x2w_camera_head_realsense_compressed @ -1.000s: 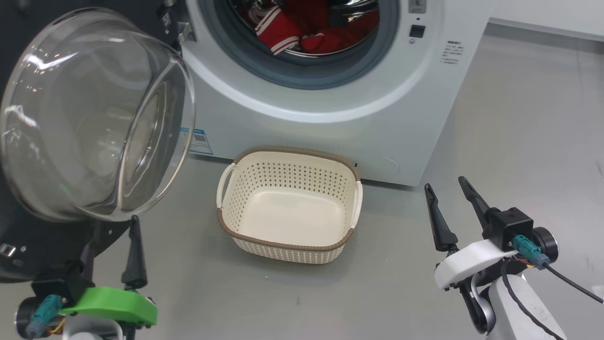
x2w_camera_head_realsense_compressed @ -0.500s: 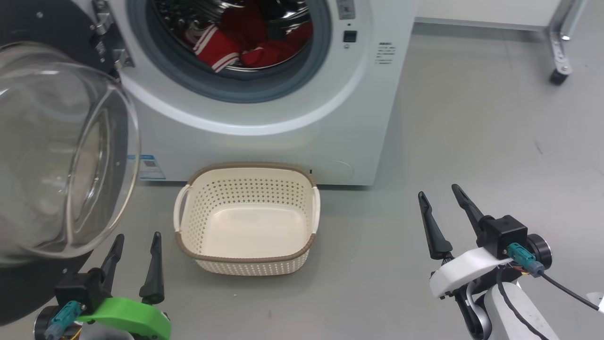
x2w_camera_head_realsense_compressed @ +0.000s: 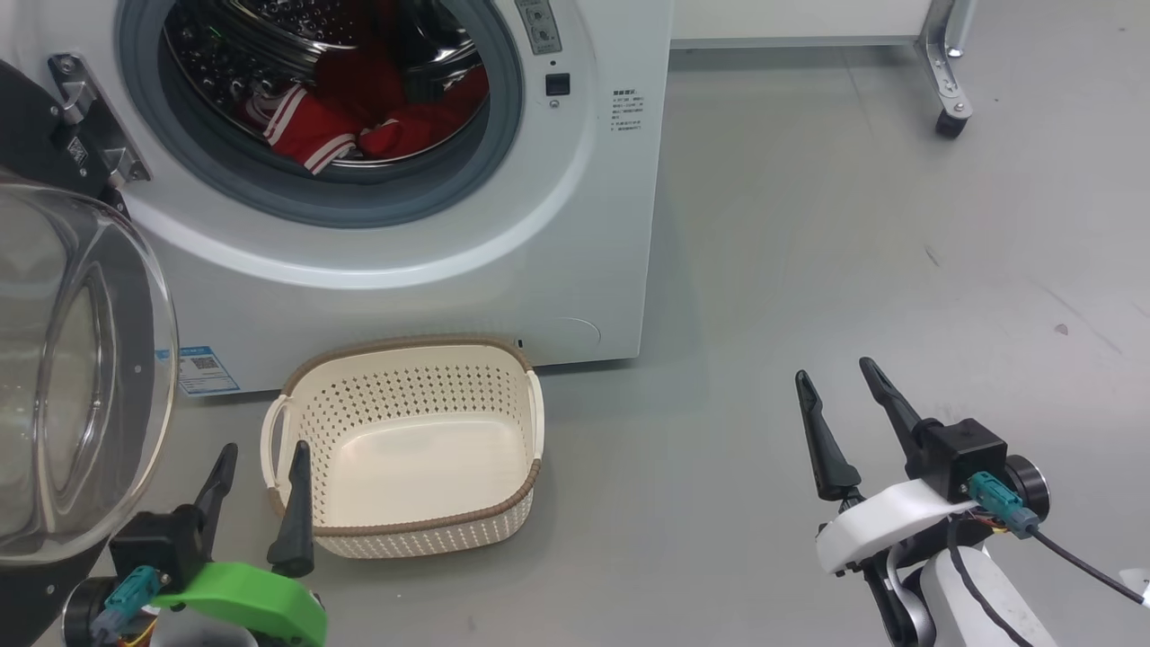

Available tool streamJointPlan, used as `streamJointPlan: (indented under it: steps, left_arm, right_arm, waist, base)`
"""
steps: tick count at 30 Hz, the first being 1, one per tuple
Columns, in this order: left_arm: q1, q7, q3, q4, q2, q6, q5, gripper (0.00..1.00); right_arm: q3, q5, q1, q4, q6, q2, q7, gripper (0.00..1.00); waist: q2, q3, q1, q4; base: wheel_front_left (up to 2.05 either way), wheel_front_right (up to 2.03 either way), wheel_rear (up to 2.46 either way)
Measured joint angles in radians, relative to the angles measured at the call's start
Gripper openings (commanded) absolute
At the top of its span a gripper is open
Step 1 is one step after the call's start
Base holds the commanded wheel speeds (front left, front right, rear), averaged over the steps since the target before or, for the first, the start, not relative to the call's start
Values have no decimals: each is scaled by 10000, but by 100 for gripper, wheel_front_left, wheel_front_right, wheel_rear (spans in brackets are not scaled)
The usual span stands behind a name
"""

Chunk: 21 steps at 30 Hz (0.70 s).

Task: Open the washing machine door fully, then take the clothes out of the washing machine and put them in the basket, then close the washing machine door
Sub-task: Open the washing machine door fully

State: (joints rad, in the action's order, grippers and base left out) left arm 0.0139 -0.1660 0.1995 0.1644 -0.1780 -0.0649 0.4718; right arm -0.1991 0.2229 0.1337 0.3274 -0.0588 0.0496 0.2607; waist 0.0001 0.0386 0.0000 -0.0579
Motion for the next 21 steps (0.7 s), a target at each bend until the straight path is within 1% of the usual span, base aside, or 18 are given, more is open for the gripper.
streamJointPlan:
  steps: [7, 8, 21]
  left_arm:
    - [0, 157, 10, -111, 0, -8, -13, 100]
    - [0, 167, 12, -119, 2, -13, -13, 100]
    - [-52, 322, 4, -293, 13, -96, -13, 100]
  right_arm:
    - [-10, 58, -1, -132, 23, -2, 0, 100]
    - [-17, 58, -1, -146, 88, -2, 0, 100]
    - [-94, 73, -66, -232, 100, -2, 0, 100]
  waist:
    - [0, 19, 0, -75]
    - [0, 23, 0, -79]
    - [0, 55, 0, -125]
  base:
    - [0, 0, 0]
    - [0, 0, 0]
    - [0, 0, 0]
